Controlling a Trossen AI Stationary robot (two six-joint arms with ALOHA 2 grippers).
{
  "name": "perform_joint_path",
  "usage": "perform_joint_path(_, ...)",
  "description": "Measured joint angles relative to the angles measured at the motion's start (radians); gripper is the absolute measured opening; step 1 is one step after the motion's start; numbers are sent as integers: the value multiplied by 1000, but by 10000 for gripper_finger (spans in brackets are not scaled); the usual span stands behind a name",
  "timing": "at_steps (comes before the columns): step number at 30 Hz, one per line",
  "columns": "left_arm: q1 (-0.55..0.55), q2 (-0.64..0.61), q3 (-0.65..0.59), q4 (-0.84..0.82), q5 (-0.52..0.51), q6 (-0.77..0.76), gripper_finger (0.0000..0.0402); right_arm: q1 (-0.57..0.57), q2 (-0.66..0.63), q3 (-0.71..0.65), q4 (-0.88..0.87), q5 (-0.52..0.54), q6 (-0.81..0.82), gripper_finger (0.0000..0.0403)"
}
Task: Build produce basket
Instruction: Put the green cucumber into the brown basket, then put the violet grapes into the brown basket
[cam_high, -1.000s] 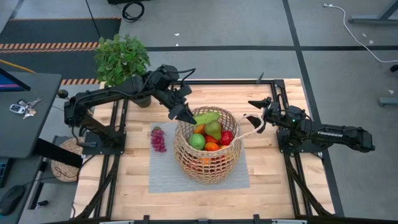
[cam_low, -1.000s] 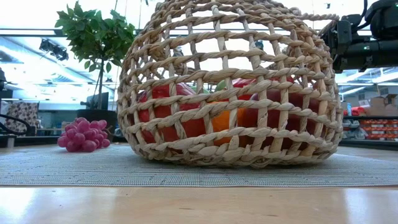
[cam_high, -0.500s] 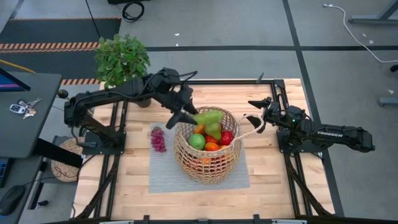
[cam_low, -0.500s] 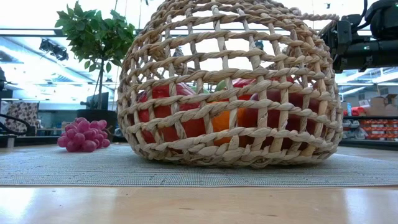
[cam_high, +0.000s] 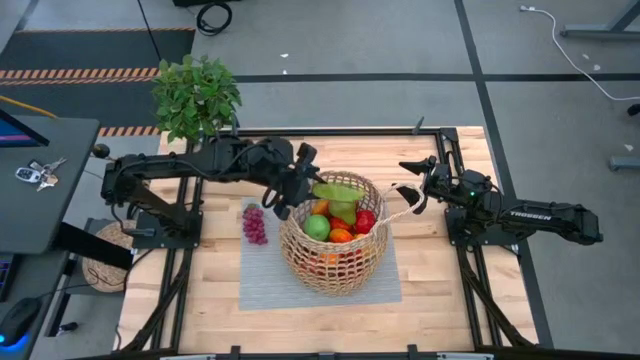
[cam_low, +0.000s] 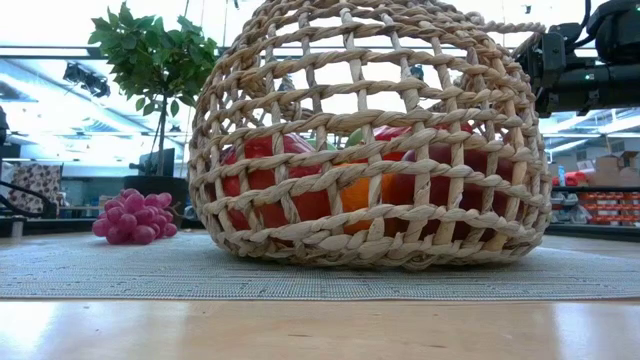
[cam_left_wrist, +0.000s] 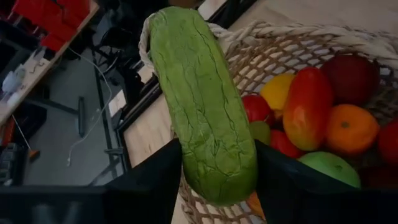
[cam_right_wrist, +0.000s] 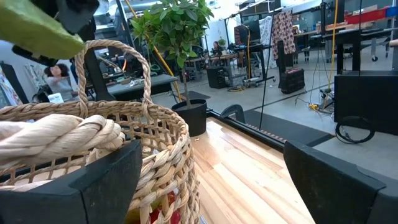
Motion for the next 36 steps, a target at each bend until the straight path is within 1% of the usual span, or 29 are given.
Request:
perform_joint_path(6, -16, 1, 0, -6, -17, 0, 198, 0, 0, 0, 0, 0, 0, 394)
perform_joint_path(10, -26, 20, 1, -42, -18, -1, 190, 0, 0, 0, 0, 0, 0, 394)
perform_joint_path(17, -39, 94, 1, -89, -18, -28, 179, 0, 0, 0, 0, 0, 0, 394)
perform_joint_path(19, -42, 104, 0, -89, -37, -28, 178, 0, 0, 0, 0, 0, 0, 394)
perform_joint_path(21, -54, 105, 0, -68, -87, -30, 178, 0, 0, 0, 0, 0, 0, 394)
perform_joint_path(23, -61, 89, 0, -35, -117, -39, 174, 0, 0, 0, 0, 0, 0, 394)
perform_joint_path(25, -65, 54, 0, 10, -118, -71, 167, 0, 0, 0, 0, 0, 0, 394)
perform_joint_path(28, -65, -12, 2, 17, -111, -124, 151, 0, 0, 0, 0, 0, 0, 394)
perform_joint_path(33, -74, -101, 1, -78, -88, -250, 110, 0, 0, 0, 0, 0, 0, 394)
perform_joint_path(36, -106, -150, 1, -140, -87, -298, 81, 0, 0, 0, 0, 0, 0, 394)
